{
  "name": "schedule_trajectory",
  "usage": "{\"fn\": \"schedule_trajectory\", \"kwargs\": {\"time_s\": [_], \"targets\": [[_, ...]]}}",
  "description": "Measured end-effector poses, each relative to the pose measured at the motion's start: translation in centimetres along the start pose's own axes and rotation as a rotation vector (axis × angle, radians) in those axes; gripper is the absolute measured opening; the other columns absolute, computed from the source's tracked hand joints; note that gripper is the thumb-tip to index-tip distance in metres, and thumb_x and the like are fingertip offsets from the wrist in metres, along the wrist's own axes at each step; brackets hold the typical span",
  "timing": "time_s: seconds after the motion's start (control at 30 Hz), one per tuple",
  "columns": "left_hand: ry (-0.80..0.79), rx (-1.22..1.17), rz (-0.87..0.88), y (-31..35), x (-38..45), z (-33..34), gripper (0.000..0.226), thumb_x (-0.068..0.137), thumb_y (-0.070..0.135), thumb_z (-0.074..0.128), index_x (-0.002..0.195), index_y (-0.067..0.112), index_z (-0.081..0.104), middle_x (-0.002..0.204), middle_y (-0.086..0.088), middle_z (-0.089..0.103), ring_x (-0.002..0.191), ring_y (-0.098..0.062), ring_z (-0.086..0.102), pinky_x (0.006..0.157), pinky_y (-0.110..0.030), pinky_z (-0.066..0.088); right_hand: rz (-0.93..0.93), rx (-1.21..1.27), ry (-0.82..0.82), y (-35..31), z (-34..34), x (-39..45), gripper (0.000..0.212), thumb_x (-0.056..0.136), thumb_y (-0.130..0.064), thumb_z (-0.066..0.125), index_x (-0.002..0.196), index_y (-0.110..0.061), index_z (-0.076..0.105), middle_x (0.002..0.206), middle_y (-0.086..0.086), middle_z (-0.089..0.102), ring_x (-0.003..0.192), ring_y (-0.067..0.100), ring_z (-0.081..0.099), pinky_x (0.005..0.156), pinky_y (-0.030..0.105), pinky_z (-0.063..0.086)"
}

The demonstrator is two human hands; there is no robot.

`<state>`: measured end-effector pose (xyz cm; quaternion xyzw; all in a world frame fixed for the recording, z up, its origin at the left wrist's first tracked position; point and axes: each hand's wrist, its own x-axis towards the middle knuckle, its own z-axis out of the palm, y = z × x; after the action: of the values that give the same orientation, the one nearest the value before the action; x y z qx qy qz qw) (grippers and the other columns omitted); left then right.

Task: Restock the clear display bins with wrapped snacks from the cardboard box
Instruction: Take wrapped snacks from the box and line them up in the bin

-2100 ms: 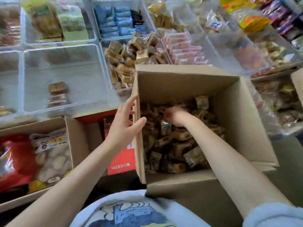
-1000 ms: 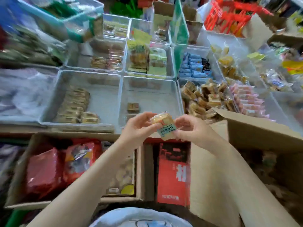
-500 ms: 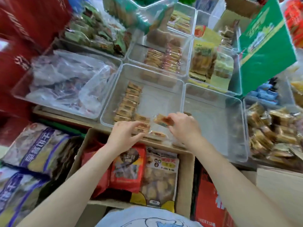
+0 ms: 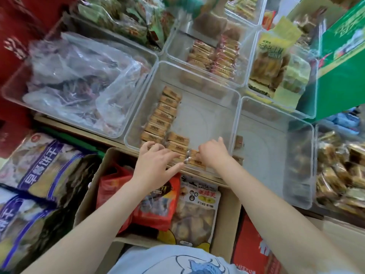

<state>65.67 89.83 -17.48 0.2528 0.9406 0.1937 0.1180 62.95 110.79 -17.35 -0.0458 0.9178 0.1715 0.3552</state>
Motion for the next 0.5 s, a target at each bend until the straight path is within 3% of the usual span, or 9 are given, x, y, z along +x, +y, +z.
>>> {"fn": "schedule_trajectory", "kwargs": {"time_s": [0.13,0.23,0.3,0.4,0.5], "targets": [[0.009,0.015,0.000,0.0,0.0,0.0,0.055,0.093,0.068,0.033,0.112,0.037,0.074,0.104,0.014,0.075,0.106,-0.013,0.063,0.107,-0.039,0.022,-0.009,0.047,-0.033,-0.2,0.0,0.7,0.022,0.106,-0.030,0.042,0.097,-0.023,0.060,0.111,0.002,0.069,0.108,0.025,0.059,0.098,0.043,0.030],[-0.020,0.034,-0.004,0.5,0.1,-0.2,0.056,0.093,0.066,0.032,0.113,0.034,0.073,0.105,0.012,0.075,0.105,-0.016,0.064,0.106,-0.042,0.027,-0.032,0.033,0.044,0.4,-0.7,-0.2,0.030,0.105,-0.040,0.041,0.107,-0.022,0.065,0.114,0.002,0.065,0.112,0.025,0.054,0.101,0.045,0.029],[-0.069,0.044,0.007,1.5,0.3,0.0,0.056,0.094,0.062,0.031,0.115,0.032,0.073,0.105,0.010,0.075,0.103,-0.017,0.065,0.105,-0.042,0.029,-0.046,0.157,0.296,1.1,-0.5,-1.8,0.035,0.103,-0.040,0.040,0.109,-0.018,0.067,0.109,0.004,0.064,0.109,0.026,0.055,0.096,0.044,0.033],[-0.124,0.072,0.095,4.3,0.4,1.1,0.050,0.095,0.055,0.036,0.108,0.027,0.074,0.098,0.008,0.075,0.094,-0.020,0.067,0.100,-0.040,0.028,0.020,0.455,0.804,3.4,0.8,-5.6,0.034,0.095,-0.031,0.042,0.084,-0.016,0.071,0.079,0.000,0.064,0.079,0.024,0.059,0.076,0.036,0.031],[-0.152,0.057,0.161,7.4,0.8,2.4,0.052,0.095,0.055,0.033,0.110,0.025,0.072,0.099,0.006,0.073,0.095,-0.022,0.066,0.098,-0.041,0.030,0.107,0.679,0.788,7.6,3.2,-10.5,0.025,0.096,-0.024,0.049,0.088,-0.014,0.071,0.080,0.000,0.067,0.075,0.022,0.060,0.073,0.034,0.040]]}}
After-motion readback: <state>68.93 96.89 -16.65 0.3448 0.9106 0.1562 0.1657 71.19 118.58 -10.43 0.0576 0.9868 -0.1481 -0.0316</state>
